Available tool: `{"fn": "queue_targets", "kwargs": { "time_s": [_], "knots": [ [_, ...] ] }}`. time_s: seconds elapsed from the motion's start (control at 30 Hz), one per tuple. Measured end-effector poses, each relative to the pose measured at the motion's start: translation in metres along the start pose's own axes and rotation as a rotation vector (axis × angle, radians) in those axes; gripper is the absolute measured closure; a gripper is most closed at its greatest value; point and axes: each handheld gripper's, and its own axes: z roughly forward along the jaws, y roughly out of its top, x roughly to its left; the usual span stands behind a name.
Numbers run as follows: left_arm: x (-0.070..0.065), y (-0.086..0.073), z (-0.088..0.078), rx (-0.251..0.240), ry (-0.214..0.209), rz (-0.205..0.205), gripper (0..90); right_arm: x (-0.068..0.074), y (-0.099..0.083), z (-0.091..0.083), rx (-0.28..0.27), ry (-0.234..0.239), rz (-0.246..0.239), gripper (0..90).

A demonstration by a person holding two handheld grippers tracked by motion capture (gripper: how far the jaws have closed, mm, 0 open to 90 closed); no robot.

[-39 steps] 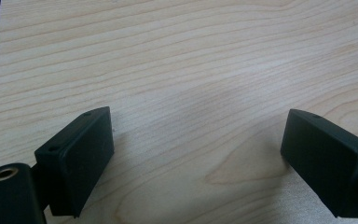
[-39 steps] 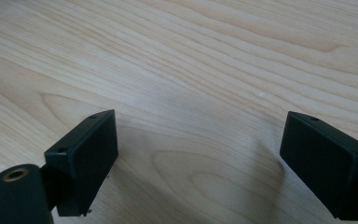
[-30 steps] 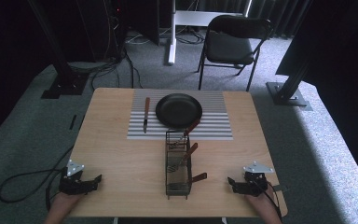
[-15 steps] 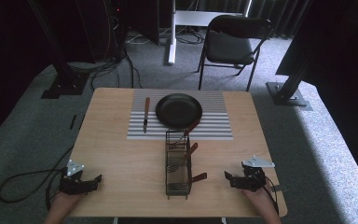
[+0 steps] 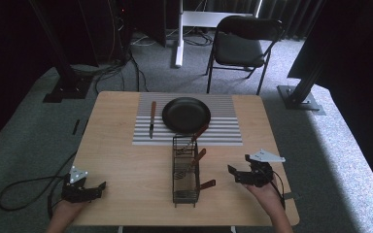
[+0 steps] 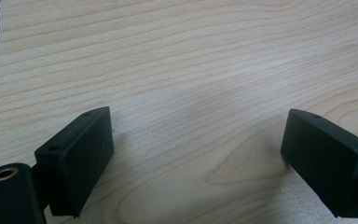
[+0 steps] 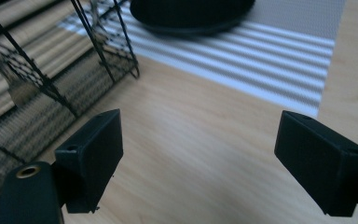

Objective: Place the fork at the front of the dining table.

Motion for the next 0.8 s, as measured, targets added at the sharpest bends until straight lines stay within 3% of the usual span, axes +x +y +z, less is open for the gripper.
{"fn": "queue_targets", "kwargs": {
  "time_s": [0.47,0.8],
  "knots": [
    [0.0,0.0,0.0,-0.001,-0.001,0.0,9.2,0.018,0.052,0.011,-0.079,0.06,-0.039,18.2],
    [0.0,0.0,0.0,0.0,0.001,0.001,9.2,0.033,0.079,0.026,-0.091,0.116,-0.062,22.3]
  ]
}}
